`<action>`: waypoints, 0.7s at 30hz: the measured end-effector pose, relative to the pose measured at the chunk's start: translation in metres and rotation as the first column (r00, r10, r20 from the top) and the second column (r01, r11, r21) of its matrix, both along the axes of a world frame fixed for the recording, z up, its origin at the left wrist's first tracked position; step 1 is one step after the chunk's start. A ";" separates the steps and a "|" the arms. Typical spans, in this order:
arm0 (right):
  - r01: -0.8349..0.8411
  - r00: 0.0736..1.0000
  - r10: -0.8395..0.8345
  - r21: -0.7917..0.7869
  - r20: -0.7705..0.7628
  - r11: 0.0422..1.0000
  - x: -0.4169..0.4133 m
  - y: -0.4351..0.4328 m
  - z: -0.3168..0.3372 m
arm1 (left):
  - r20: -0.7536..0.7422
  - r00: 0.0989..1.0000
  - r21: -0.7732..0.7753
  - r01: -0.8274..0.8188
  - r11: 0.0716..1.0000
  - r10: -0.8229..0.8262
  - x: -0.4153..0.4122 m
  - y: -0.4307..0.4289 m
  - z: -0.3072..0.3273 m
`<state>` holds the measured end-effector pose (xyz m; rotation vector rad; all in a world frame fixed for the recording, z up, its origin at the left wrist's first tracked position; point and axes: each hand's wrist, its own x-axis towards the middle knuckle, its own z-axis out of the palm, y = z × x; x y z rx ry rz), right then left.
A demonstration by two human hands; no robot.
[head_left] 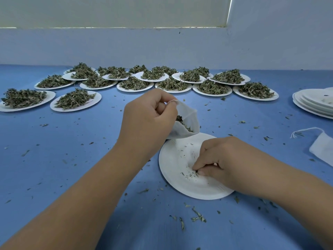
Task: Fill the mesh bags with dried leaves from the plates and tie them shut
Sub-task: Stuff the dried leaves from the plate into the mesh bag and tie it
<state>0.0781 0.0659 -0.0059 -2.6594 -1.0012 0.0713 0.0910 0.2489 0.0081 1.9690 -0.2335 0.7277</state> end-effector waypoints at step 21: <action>0.000 0.989 -0.096 0.639 0.115 0.769 -0.007 -0.008 0.022 | -0.030 0.998 0.036 0.061 0.998 -0.060 -0.003 -0.010 -0.005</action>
